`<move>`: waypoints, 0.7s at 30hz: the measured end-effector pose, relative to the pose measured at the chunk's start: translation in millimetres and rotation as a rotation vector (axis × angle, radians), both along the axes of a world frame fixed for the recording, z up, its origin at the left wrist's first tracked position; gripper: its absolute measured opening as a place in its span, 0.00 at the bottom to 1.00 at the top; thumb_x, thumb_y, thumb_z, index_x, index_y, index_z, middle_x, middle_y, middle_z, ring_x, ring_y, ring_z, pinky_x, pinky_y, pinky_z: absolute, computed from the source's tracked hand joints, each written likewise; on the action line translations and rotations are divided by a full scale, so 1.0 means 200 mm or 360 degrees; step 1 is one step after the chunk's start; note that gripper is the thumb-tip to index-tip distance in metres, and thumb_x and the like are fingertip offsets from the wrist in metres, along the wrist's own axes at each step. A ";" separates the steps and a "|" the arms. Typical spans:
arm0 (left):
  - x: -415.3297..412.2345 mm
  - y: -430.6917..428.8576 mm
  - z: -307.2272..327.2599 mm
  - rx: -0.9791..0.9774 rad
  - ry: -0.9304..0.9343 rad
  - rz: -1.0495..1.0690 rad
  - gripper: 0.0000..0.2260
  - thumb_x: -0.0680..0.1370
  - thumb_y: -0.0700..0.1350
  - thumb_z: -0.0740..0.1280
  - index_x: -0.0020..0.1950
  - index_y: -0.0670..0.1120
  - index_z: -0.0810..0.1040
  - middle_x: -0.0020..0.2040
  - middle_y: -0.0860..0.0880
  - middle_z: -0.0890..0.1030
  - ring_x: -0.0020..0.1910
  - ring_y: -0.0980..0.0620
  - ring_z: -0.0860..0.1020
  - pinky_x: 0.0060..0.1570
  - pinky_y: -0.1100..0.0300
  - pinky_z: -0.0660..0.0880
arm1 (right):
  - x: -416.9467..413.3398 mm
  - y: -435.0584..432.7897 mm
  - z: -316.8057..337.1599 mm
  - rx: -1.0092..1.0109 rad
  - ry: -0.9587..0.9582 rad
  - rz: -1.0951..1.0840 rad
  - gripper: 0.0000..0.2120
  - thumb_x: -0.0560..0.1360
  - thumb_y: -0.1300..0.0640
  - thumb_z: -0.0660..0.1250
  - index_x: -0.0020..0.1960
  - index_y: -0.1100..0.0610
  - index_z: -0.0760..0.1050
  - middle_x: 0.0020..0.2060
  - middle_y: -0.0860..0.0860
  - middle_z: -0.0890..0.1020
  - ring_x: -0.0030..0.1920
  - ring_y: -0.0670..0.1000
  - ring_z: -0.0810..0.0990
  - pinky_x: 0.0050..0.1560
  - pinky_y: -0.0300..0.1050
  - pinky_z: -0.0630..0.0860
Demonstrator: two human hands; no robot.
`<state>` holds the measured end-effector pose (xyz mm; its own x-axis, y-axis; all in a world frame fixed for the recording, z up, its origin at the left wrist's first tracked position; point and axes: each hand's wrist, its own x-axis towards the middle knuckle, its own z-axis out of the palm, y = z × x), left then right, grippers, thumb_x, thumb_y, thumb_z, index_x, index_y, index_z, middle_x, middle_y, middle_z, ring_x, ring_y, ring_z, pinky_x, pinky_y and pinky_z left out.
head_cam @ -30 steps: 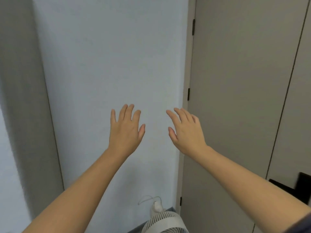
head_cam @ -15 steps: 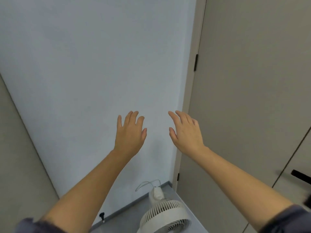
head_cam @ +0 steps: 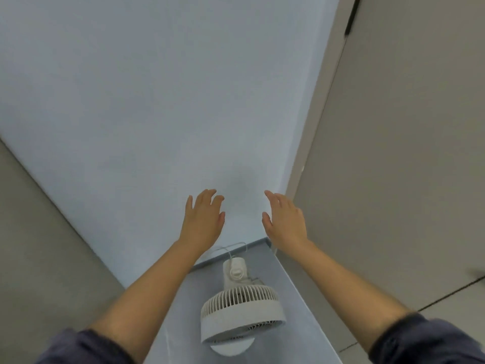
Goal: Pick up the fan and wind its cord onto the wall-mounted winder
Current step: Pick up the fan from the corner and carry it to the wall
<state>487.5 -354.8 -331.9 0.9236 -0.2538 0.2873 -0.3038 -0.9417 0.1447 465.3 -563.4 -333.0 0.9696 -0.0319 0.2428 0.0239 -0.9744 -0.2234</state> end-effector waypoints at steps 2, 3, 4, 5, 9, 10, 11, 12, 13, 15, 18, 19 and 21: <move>-0.01 -0.05 -0.14 0.0007 0.0121 0.0040 0.18 0.81 0.49 0.57 0.71 0.50 0.66 0.75 0.48 0.64 0.75 0.50 0.60 0.74 0.46 0.52 | 0.04 -0.03 -0.13 0.0024 0.0163 0.0060 0.26 0.81 0.49 0.55 0.77 0.51 0.54 0.73 0.53 0.65 0.71 0.54 0.65 0.67 0.52 0.66; -0.01 -0.08 -0.21 0.0010 0.0200 0.0063 0.18 0.81 0.48 0.58 0.71 0.50 0.66 0.74 0.48 0.64 0.74 0.50 0.60 0.74 0.46 0.52 | 0.06 -0.05 -0.21 0.0037 0.0252 0.0106 0.26 0.81 0.50 0.55 0.77 0.51 0.54 0.73 0.53 0.65 0.70 0.54 0.67 0.66 0.52 0.67; -0.03 -0.11 -0.27 -0.0002 0.0264 0.0082 0.18 0.81 0.48 0.58 0.70 0.50 0.66 0.74 0.48 0.64 0.74 0.50 0.61 0.74 0.46 0.52 | 0.07 -0.06 -0.27 0.0052 0.0316 0.0140 0.26 0.81 0.50 0.54 0.77 0.51 0.54 0.72 0.53 0.66 0.69 0.54 0.68 0.65 0.52 0.68; -0.04 -0.13 -0.33 -0.0009 0.0317 0.0098 0.17 0.81 0.48 0.58 0.70 0.50 0.67 0.74 0.49 0.65 0.74 0.50 0.61 0.74 0.46 0.52 | 0.07 -0.06 -0.33 0.0058 0.0376 0.0179 0.26 0.80 0.50 0.54 0.77 0.52 0.54 0.72 0.53 0.67 0.68 0.54 0.69 0.64 0.52 0.69; -0.09 -0.19 -0.54 0.0027 0.0462 0.0210 0.17 0.80 0.48 0.57 0.69 0.50 0.68 0.73 0.50 0.67 0.73 0.51 0.63 0.72 0.47 0.56 | 0.11 -0.07 -0.57 0.0099 0.0628 0.0327 0.26 0.79 0.53 0.55 0.76 0.52 0.56 0.69 0.53 0.70 0.65 0.55 0.70 0.62 0.51 0.69; -0.09 -0.19 -0.57 0.0025 0.0478 0.0224 0.17 0.80 0.48 0.58 0.69 0.50 0.69 0.72 0.50 0.67 0.72 0.50 0.64 0.72 0.47 0.57 | 0.11 -0.07 -0.60 0.0098 0.0672 0.0340 0.27 0.79 0.53 0.56 0.76 0.52 0.56 0.68 0.53 0.71 0.65 0.55 0.70 0.62 0.52 0.69; -0.10 -0.19 -0.61 0.0026 0.0508 0.0238 0.18 0.80 0.49 0.59 0.69 0.49 0.69 0.71 0.50 0.68 0.72 0.50 0.65 0.71 0.48 0.57 | 0.11 -0.06 -0.65 0.0086 0.0727 0.0358 0.27 0.79 0.53 0.55 0.76 0.52 0.55 0.68 0.53 0.71 0.65 0.56 0.70 0.63 0.53 0.68; -0.10 -0.19 -0.64 0.0028 0.0537 0.0252 0.18 0.80 0.49 0.59 0.69 0.49 0.69 0.71 0.50 0.69 0.71 0.51 0.66 0.71 0.48 0.58 | 0.11 -0.05 -0.70 0.0086 0.0771 0.0363 0.26 0.79 0.52 0.55 0.76 0.52 0.55 0.68 0.54 0.71 0.65 0.56 0.70 0.63 0.54 0.68; -0.10 -0.18 -0.67 0.0032 0.0556 0.0255 0.18 0.80 0.50 0.59 0.69 0.50 0.68 0.71 0.51 0.69 0.71 0.51 0.66 0.71 0.49 0.59 | 0.11 -0.05 -0.73 0.0097 0.0803 0.0359 0.26 0.79 0.52 0.55 0.75 0.52 0.56 0.67 0.54 0.71 0.64 0.56 0.71 0.63 0.54 0.69; -0.09 -0.16 -0.75 0.0030 0.0650 0.0285 0.18 0.80 0.50 0.59 0.70 0.49 0.67 0.72 0.50 0.67 0.72 0.50 0.65 0.71 0.49 0.60 | 0.11 -0.03 -0.81 0.0138 0.0909 0.0338 0.24 0.79 0.51 0.56 0.74 0.52 0.58 0.67 0.55 0.71 0.64 0.57 0.71 0.61 0.55 0.70; -0.05 -0.12 -0.86 -0.0190 0.0841 0.0388 0.18 0.80 0.49 0.60 0.69 0.48 0.69 0.71 0.47 0.69 0.68 0.47 0.69 0.67 0.49 0.66 | 0.15 -0.01 -0.93 0.0396 0.1140 0.0213 0.24 0.79 0.50 0.56 0.74 0.52 0.59 0.68 0.56 0.70 0.64 0.58 0.71 0.61 0.54 0.70; -0.04 -0.11 -0.89 -0.0330 0.0919 0.0423 0.18 0.80 0.49 0.60 0.69 0.47 0.69 0.70 0.47 0.70 0.66 0.47 0.71 0.64 0.50 0.69 | 0.16 0.00 -0.95 0.0582 0.1230 0.0109 0.24 0.79 0.50 0.57 0.74 0.52 0.59 0.68 0.56 0.70 0.64 0.58 0.72 0.60 0.52 0.70; -0.01 -0.09 -0.97 -0.0691 0.1170 0.0532 0.20 0.79 0.51 0.62 0.69 0.45 0.68 0.69 0.45 0.69 0.65 0.46 0.72 0.62 0.53 0.69 | 0.20 0.02 -1.00 0.0962 0.1393 -0.0129 0.25 0.79 0.49 0.59 0.74 0.54 0.60 0.68 0.57 0.70 0.65 0.57 0.72 0.61 0.49 0.69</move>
